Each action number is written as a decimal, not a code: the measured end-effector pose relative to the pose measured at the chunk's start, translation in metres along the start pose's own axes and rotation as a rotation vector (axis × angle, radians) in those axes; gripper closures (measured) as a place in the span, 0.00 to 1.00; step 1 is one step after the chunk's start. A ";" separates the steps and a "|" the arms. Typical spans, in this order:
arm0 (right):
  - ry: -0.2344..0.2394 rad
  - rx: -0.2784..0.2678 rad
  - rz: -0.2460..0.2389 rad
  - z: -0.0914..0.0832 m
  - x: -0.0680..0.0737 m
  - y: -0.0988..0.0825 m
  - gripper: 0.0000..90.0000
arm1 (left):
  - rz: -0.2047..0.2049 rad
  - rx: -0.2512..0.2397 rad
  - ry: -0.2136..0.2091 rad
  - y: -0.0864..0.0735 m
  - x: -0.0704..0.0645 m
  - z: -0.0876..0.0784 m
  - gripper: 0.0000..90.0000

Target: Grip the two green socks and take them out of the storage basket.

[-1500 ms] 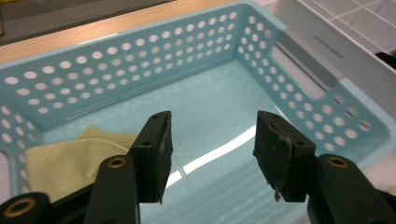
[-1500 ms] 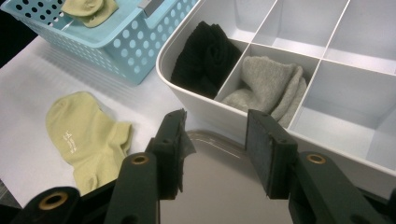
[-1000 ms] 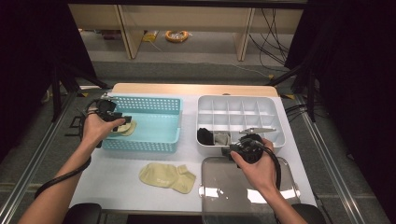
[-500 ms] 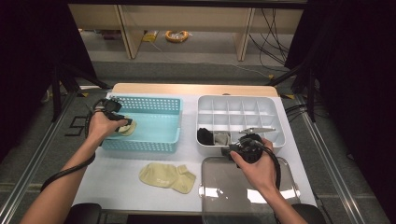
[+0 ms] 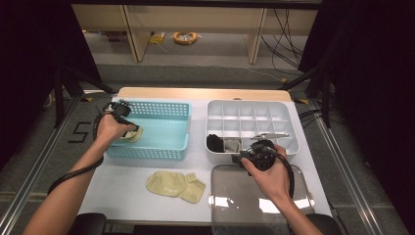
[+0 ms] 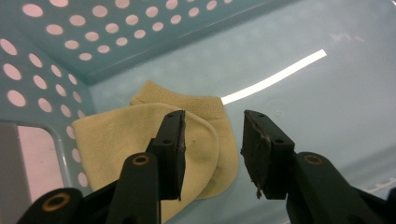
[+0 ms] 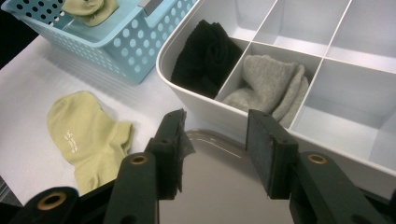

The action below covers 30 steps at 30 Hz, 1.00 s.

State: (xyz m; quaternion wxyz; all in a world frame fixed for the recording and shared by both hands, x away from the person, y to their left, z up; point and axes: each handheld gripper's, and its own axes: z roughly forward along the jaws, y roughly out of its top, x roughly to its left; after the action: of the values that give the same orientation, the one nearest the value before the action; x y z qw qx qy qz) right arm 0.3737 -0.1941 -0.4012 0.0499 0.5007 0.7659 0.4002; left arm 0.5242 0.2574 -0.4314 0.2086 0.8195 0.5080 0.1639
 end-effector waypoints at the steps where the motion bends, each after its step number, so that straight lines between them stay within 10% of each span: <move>1: 0.008 -0.006 -0.010 0.000 -0.001 0.000 0.65 | -0.004 0.003 -0.001 0.000 -0.001 0.002 0.65; 30: 0.007 0.002 -0.013 0.001 -0.001 -0.001 0.65 | 0.039 0.128 0.032 -0.004 -0.002 0.023 0.66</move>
State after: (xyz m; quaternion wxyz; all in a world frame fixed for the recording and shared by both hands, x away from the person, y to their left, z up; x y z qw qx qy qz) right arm 0.3738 -0.1945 -0.4025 0.0497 0.4942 0.7697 0.4010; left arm 0.5312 0.2536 -0.4530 0.1445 0.8383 0.5045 0.1481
